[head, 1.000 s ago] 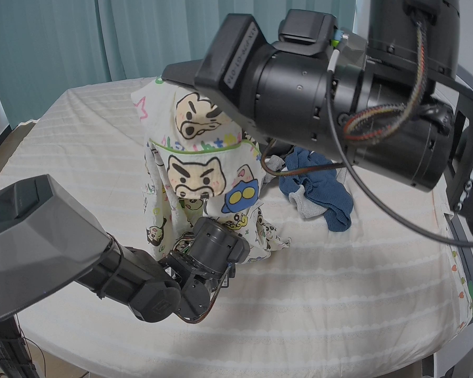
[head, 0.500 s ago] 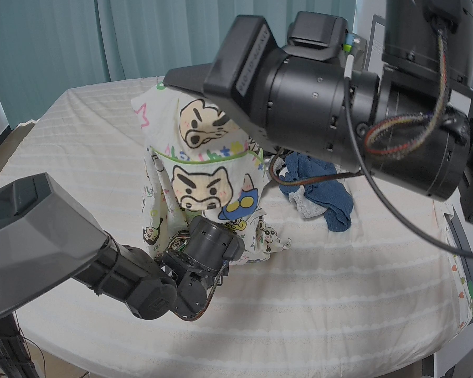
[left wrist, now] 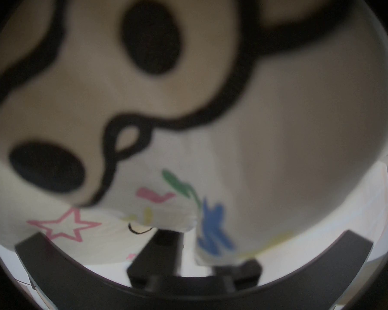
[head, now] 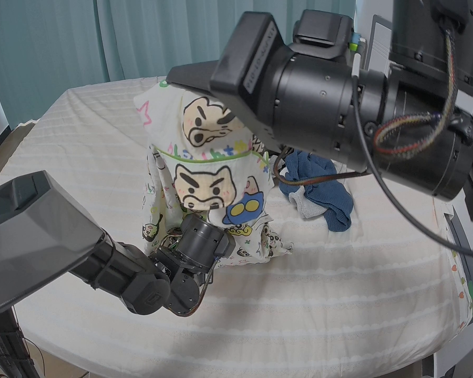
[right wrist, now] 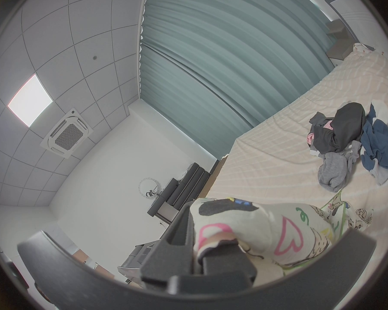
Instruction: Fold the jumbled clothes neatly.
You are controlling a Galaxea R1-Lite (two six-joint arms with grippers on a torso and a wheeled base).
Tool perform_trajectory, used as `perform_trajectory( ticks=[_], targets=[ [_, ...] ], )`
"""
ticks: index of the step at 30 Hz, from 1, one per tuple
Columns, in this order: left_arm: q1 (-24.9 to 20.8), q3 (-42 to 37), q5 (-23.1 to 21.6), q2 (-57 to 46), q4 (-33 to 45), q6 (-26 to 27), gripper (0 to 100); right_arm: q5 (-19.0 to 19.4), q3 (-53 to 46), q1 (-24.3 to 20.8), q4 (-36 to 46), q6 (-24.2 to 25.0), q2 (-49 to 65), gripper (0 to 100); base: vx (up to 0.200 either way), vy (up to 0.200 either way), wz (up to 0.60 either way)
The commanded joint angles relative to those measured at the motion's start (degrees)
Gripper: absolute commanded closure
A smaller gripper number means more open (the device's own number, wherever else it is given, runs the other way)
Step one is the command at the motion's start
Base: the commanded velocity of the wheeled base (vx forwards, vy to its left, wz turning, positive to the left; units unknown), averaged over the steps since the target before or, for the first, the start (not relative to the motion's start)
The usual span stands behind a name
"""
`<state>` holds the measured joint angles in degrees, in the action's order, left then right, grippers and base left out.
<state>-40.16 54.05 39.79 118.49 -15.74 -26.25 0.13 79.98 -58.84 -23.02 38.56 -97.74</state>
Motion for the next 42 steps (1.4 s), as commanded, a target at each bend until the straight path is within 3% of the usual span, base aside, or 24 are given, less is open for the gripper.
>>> perform_trajectory(
  ticks=[1,9,16,22,27,30,33,42],
  targets=[
    [0.2,-0.4,0.0,-0.2,-0.1,0.3,100,0.0,0.0,0.0,0.0,0.1,0.1,100,0.0,0.0,0.0],
    [0.0,-5.5,-0.9,-2.9,-0.6,0.9,100,0.0,-1.5,3.4,0.0,0.3,0.2,100,0.0,0.0,0.0],
    [-2.4,-14.9,-10.5,-11.6,-1.1,0.4,100,0.6,-4.5,11.6,-0.1,0.5,0.8,100,0.0,0.0,0.0],
    [-3.7,-22.1,-17.3,-22.3,-8.7,0.6,100,2.0,-8.5,18.0,-0.1,2.0,2.5,100,0.0,0.0,0.0],
    [-4.1,-27.3,-22.5,-31.2,-9.8,1.0,100,2.7,-11.1,23.7,-0.1,2.2,4.1,100,0.0,0.0,0.0],
    [-3.3,-28.1,-23.0,-34.6,-9.8,0.9,100,3.3,-11.9,26.3,-0.1,2.2,5.4,100,0.0,0.0,0.0],
    [0.9,-27.9,-23.6,-41.5,-9.7,1.4,100,5.2,-13.2,30.4,-0.1,2.2,8.4,100,0.0,0.0,0.0],
    [9.6,-26.6,-28.4,-49.1,-10.1,4.8,100,5.7,-14.5,35.6,0.0,2.1,11.9,100,0.0,0.0,0.0]
  ],
)
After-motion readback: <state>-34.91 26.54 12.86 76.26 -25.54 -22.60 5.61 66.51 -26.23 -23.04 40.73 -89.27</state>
